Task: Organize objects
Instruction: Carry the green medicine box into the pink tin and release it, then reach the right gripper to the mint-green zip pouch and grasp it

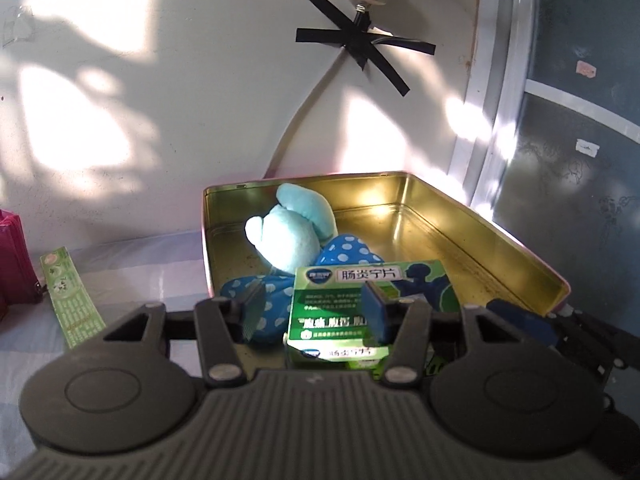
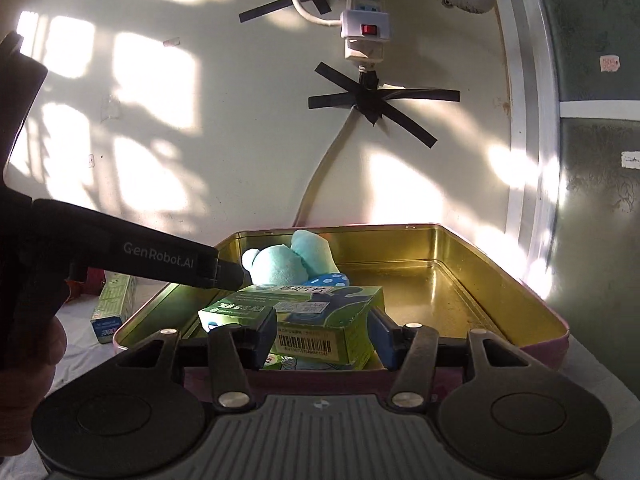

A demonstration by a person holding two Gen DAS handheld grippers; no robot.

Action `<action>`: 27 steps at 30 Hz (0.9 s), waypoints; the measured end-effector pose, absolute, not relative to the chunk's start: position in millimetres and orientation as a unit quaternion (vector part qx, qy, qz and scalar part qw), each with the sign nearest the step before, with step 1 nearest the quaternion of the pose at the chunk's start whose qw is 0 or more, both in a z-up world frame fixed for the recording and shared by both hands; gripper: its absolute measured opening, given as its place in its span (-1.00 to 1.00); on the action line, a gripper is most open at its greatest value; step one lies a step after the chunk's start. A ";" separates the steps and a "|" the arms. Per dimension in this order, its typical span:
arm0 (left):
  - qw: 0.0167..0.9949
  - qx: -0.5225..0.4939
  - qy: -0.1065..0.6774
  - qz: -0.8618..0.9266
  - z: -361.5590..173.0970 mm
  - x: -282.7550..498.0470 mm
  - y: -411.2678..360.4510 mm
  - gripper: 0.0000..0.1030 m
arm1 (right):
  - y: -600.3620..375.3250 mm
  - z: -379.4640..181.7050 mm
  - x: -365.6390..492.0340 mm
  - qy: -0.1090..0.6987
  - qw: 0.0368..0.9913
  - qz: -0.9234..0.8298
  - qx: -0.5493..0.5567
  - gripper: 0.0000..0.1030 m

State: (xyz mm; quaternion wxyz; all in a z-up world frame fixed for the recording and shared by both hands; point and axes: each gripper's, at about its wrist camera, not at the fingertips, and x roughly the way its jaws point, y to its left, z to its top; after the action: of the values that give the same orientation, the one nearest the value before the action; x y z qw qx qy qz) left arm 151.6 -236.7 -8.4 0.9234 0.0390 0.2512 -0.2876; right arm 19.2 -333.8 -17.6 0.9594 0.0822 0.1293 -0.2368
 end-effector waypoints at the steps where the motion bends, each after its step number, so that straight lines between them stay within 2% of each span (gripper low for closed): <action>1: 0.927 0.045 0.243 -0.284 -6.5 146.2 -231.9 0.08 | -331.4 -16.9 15.2 0.123 0.960 -0.237 0.085 -0.02; 7: 0.944 0.050 0.210 -0.250 4.2 113.0 -187.7 0.08 | -306.8 -7.5 -13.9 0.075 0.965 -0.214 0.130 -0.01; 12: 0.959 0.062 0.208 -0.183 -2.4 100.5 -136.4 0.15 | -266.0 -0.5 -17.4 0.070 0.973 -0.174 0.135 0.00; 21: 0.962 0.053 0.259 -0.069 -34.9 112.2 -36.4 0.16 | -192.2 -9.6 42.3 0.152 0.978 -0.069 0.129 0.01; 27: 0.963 0.047 0.266 -0.002 -55.3 124.4 41.2 0.16 | -159.1 -23.3 89.9 0.219 0.965 -0.022 0.145 0.01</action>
State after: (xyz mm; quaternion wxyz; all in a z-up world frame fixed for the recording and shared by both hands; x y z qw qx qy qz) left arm 124.4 41.2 -55.3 0.9629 0.0469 0.2659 -0.0023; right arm 89.9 -159.1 -23.3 0.9645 0.1452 0.2194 -0.0222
